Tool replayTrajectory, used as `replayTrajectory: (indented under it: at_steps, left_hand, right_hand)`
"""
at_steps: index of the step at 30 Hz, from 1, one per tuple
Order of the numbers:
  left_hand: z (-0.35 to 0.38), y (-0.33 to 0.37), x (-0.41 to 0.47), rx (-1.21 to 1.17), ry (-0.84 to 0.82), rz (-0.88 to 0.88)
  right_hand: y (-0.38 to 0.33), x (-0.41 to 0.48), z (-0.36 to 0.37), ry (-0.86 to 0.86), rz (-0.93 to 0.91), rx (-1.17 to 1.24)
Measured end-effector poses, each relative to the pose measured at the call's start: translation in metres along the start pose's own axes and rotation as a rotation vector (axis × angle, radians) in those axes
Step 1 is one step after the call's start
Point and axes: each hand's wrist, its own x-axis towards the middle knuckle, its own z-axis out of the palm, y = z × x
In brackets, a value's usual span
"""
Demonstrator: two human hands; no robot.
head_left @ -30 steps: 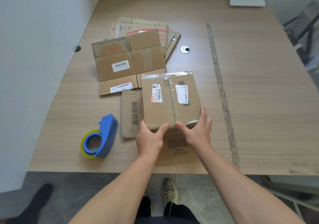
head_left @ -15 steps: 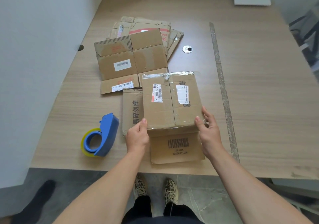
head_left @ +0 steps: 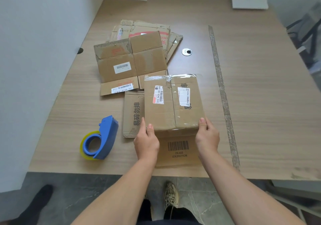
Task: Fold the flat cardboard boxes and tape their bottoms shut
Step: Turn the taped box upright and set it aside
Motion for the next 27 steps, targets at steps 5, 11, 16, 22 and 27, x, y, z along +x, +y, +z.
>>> replayTrajectory:
  at_steps: [5, 11, 16, 22, 27]
  left_hand:
    - [-0.019, -0.001, 0.01, 0.026, -0.032, 0.065]
    - [-0.063, -0.016, 0.027, 0.179, -0.166, 0.206]
    - [-0.068, -0.014, 0.03, 0.284, -0.183, 0.245]
    - [-0.066, -0.012, 0.029, 0.297, -0.18, 0.266]
    - [-0.064, -0.013, 0.024, 0.298, -0.168, 0.259]
  right_hand:
    - [0.006, -0.011, -0.026, -0.186, 0.048, -0.089]
    - [-0.029, 0.039, -0.069, -0.101, -0.212, -0.184]
    - [-0.058, 0.067, -0.037, -0.183, -0.444, -0.354]
    - [-0.049, 0.054, 0.008, -0.259, -0.131, -0.251]
    - [-0.053, 0.052, 0.022, -0.086, -0.049, -0.232]
